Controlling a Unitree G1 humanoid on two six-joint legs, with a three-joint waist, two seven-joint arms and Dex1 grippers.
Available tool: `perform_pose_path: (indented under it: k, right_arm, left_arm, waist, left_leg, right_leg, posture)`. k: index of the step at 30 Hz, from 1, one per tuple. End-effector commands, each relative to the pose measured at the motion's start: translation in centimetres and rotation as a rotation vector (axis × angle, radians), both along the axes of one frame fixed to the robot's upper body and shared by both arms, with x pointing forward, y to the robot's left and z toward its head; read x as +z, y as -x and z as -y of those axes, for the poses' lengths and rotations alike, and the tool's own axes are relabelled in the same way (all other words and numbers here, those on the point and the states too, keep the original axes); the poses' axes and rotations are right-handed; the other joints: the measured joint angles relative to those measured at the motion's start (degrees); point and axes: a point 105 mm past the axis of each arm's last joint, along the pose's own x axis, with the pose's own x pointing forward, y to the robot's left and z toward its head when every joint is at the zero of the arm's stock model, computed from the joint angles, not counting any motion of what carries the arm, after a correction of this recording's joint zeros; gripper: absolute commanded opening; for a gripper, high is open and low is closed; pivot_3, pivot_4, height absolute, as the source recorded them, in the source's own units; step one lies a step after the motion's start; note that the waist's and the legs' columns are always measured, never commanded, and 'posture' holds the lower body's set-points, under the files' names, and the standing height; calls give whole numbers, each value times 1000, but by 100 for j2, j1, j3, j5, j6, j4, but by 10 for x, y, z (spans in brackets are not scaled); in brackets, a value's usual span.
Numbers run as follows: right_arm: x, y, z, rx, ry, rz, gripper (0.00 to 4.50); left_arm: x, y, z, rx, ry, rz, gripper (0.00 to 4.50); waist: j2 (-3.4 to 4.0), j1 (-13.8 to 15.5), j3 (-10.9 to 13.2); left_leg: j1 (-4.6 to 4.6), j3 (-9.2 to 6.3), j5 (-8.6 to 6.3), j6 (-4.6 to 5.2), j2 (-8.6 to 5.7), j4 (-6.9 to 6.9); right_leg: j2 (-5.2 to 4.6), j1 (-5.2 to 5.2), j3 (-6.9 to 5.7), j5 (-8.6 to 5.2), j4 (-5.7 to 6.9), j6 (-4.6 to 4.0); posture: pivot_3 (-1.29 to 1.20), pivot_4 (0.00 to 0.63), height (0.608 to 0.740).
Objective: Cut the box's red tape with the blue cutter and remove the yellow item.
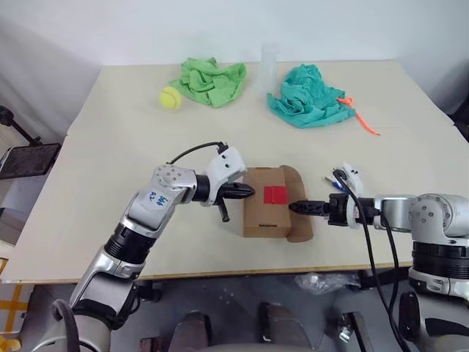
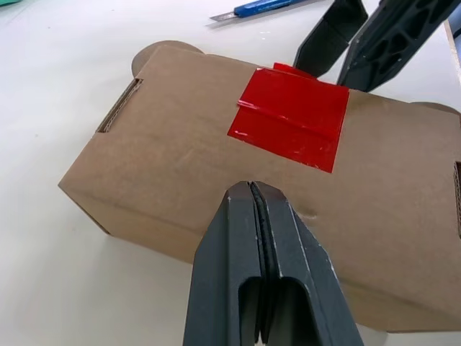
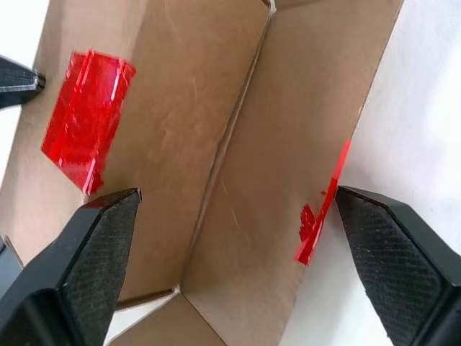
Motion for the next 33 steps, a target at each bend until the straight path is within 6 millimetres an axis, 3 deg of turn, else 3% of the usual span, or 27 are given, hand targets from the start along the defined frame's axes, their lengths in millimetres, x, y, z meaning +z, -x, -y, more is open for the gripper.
perform_pose_path:
  k: [1,2,5,17,23,28,33]
  right_arm:
    - [12,-5,-3,-10,-39,33,4462]
    - [13,-6,-3,-13,-40,34,4462]
    - [16,-6,-3,-27,-50,44,3882]
    - [39,1,6,-66,38,158,12]
    - [57,6,7,-50,172,250,12]
    - [80,3,12,-88,272,332,12]
    - [88,0,16,-142,344,349,12]
  left_arm:
    - [-35,4,-23,70,-93,-122,0]
    - [-36,4,-24,73,-97,-123,0]
    - [-37,4,-28,81,-102,-122,0]
    - [-33,-1,-19,78,-78,-112,0]
    - [-18,-13,-15,104,-15,-79,0]
    - [14,-27,-27,142,123,-58,0]
    - [41,-31,-38,131,219,-61,0]
  waist:
    - [2,-4,-1]
    - [3,3,-2]
    - [8,15,-5]
    - [15,181,-2]
    - [17,162,1]
    - [18,130,9]
    - [18,139,9]
  left_leg:
    - [1,1,0,0,0,0]
    - [1,1,0,0,0,-1]
    - [2,1,0,0,0,-1]
    - [-33,-1,0,-1,-6,-1]
    - [-42,1,-3,4,-6,-7]
    - [-51,3,-3,6,-4,-8]
    - [-64,4,-3,5,-3,-9]
  right_leg:
    - [0,-1,1,0,1,0]
    - [0,-1,1,0,2,0]
    - [-1,-1,1,-1,2,-2]
    - [-7,-29,-2,3,-2,3]
    - [-4,-29,-4,5,-8,6]
    - [-4,-47,-3,5,-14,6]
    - [-3,-63,-3,3,-9,3]
  posture:
    - [0,150,740]
    - [0,150,740]
    - [0,150,740]
    - [0,150,740]
    - [0,150,740]
    - [0,150,740]
    - [0,150,740]
